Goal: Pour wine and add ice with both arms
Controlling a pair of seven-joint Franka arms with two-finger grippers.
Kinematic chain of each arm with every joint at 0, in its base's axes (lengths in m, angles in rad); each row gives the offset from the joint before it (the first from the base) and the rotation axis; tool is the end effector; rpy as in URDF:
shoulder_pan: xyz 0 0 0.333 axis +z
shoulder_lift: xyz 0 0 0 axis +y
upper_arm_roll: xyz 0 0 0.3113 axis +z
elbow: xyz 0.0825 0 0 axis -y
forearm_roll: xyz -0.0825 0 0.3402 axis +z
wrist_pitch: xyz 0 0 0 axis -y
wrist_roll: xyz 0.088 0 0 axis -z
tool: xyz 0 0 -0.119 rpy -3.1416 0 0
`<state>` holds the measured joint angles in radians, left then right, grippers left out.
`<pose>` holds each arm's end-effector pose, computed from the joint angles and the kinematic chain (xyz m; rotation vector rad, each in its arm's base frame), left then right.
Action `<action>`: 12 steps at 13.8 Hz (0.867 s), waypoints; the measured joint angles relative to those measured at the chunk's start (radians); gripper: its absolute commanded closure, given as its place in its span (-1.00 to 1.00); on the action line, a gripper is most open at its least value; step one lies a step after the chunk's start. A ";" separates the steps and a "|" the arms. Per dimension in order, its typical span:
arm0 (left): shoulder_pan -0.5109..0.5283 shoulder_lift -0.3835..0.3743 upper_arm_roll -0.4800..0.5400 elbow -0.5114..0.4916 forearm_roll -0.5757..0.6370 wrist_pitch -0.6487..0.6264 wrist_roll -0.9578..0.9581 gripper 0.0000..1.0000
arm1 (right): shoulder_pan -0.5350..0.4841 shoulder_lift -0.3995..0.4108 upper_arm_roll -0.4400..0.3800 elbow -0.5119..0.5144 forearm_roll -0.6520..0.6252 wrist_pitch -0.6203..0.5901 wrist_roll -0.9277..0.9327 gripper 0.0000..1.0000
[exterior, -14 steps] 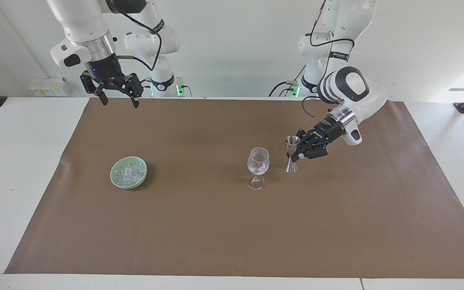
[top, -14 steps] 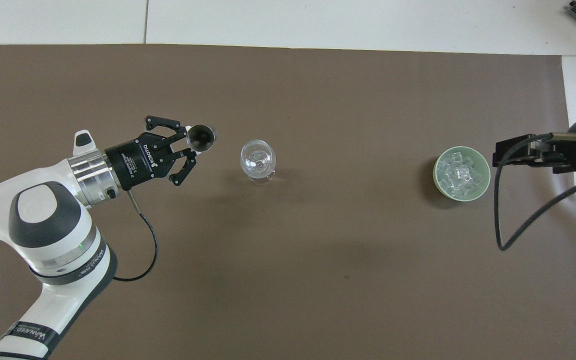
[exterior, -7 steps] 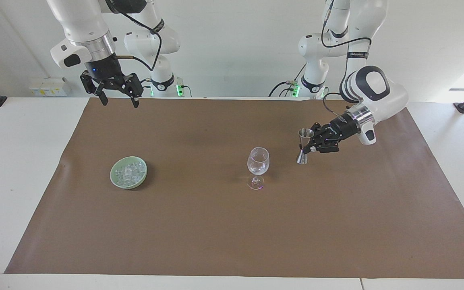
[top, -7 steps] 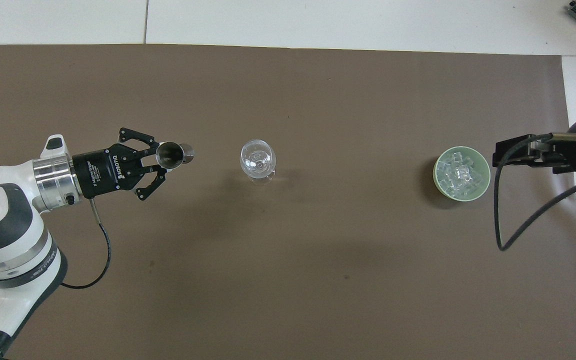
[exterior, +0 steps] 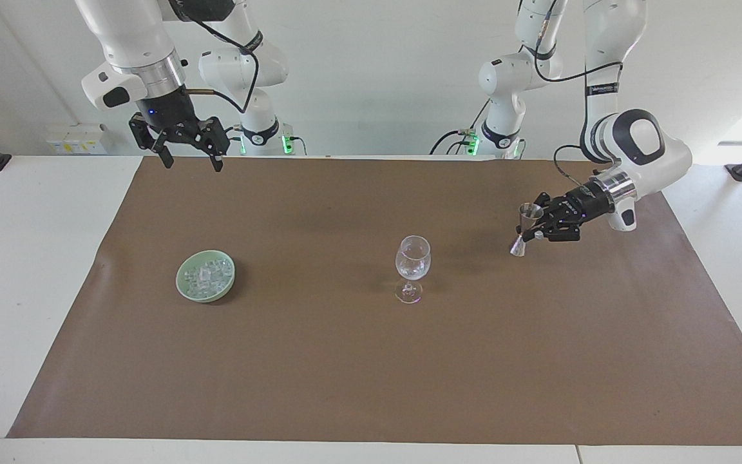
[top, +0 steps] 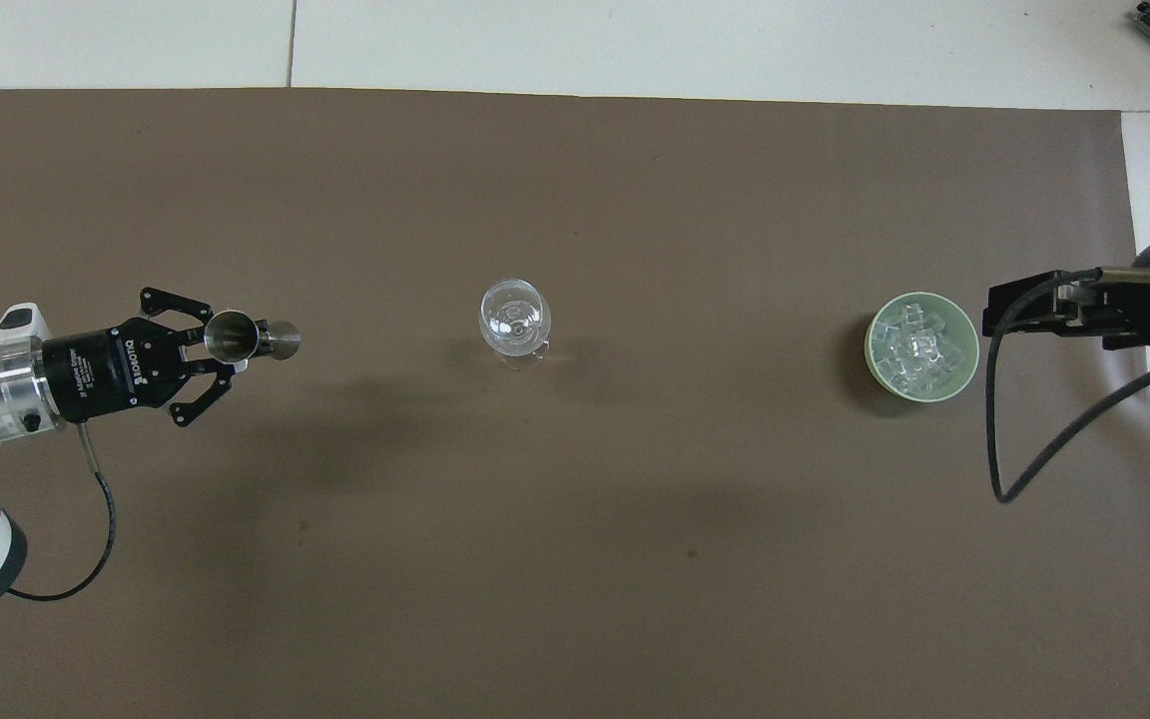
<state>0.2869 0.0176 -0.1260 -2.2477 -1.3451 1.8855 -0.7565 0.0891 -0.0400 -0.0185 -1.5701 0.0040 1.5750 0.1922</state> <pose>0.4896 -0.0052 0.3968 1.3547 1.4884 -0.7364 0.4985 0.0355 0.6287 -3.1245 0.1901 -0.0687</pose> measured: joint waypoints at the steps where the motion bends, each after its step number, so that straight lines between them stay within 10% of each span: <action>1: 0.025 0.014 0.000 0.000 0.008 -0.016 0.000 1.00 | 0.000 0.000 0.000 0.000 0.000 0.000 0.000 -1.00; 12: 0.193 0.161 0.002 0.005 0.034 -0.032 0.000 1.00 | -0.045 0.114 -0.008 0.000 -0.008 0.157 -0.153 -1.00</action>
<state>0.4802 0.1788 -0.1242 -2.2423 -1.3110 1.8533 -0.7570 0.0444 0.0741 -0.0264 -1.5699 -0.0036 1.7319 0.0394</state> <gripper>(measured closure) 0.780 0.000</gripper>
